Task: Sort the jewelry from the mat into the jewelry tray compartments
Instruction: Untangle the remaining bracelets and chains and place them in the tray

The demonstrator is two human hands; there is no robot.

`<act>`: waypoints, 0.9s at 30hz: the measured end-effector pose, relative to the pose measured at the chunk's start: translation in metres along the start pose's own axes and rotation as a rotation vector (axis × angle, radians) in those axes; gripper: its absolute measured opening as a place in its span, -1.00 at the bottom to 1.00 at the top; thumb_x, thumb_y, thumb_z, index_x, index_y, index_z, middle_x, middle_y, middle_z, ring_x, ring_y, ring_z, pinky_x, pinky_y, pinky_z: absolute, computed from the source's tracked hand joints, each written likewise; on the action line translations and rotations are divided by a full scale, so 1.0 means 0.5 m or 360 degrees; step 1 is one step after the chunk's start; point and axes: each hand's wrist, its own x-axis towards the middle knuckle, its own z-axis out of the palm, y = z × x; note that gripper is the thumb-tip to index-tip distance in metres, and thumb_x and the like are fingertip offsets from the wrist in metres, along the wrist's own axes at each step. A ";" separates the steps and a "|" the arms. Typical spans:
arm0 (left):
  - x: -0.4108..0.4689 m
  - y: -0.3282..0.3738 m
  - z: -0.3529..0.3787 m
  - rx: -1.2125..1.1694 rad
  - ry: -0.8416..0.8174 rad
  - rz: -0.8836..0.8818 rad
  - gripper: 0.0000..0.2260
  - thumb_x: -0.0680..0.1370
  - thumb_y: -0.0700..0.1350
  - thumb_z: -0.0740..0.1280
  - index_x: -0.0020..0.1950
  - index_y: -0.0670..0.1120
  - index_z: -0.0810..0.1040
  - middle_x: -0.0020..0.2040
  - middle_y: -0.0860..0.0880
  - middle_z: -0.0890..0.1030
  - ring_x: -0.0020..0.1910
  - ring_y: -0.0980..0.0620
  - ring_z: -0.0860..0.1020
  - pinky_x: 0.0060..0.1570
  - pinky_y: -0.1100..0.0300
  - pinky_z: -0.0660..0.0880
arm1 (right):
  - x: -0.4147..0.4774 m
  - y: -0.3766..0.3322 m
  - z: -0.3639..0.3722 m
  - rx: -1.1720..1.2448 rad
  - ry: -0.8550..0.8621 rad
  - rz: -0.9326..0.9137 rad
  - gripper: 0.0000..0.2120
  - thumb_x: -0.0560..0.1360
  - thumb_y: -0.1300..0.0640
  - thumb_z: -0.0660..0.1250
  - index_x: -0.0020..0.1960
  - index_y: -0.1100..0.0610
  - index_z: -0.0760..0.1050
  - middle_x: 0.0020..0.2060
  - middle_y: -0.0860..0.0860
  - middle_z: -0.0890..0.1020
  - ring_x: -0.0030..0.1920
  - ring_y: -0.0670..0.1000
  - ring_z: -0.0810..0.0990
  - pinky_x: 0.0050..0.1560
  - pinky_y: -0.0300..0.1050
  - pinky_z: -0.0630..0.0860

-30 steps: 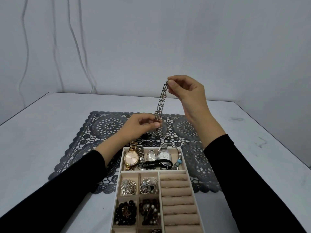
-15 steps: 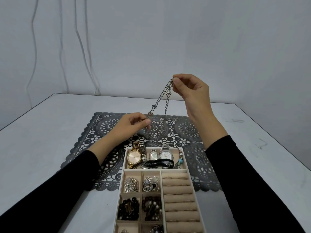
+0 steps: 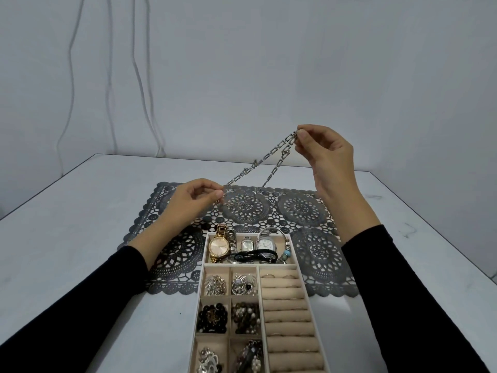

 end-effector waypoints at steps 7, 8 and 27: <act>-0.048 0.042 -0.038 -0.0063 0.0111 0.0142 -0.87 0.47 -0.10 0.47 -0.01 -0.07 0.65 -0.12 -0.04 0.71 -0.06 0.01 0.67 0.03 0.24 0.56 | -0.049 -0.023 -0.019 -0.0018 0.0041 -0.0013 -0.91 0.46 0.33 0.40 -0.06 0.20 0.61 -0.24 0.02 0.63 -0.16 -0.04 0.59 -0.04 -0.19 0.56; -0.056 0.051 -0.041 -0.0082 0.0123 0.0171 -0.89 0.48 -0.12 0.46 -0.02 -0.08 0.65 -0.14 -0.03 0.71 -0.07 0.02 0.67 0.03 0.23 0.56 | -0.058 -0.025 -0.024 -0.0019 0.0044 -0.0011 -0.91 0.46 0.33 0.40 -0.06 0.20 0.61 -0.23 0.02 0.63 -0.15 -0.03 0.59 -0.04 -0.20 0.55; -0.179 0.126 -0.005 -0.0138 0.0022 0.0316 -0.94 0.47 -0.22 0.46 -0.07 -0.12 0.66 -0.20 -0.04 0.71 -0.13 0.05 0.67 0.00 0.24 0.59 | -0.190 -0.056 -0.076 -0.0256 -0.0138 0.0021 -0.90 0.47 0.31 0.39 -0.04 0.19 0.62 -0.19 0.04 0.66 -0.11 -0.02 0.62 -0.01 -0.16 0.56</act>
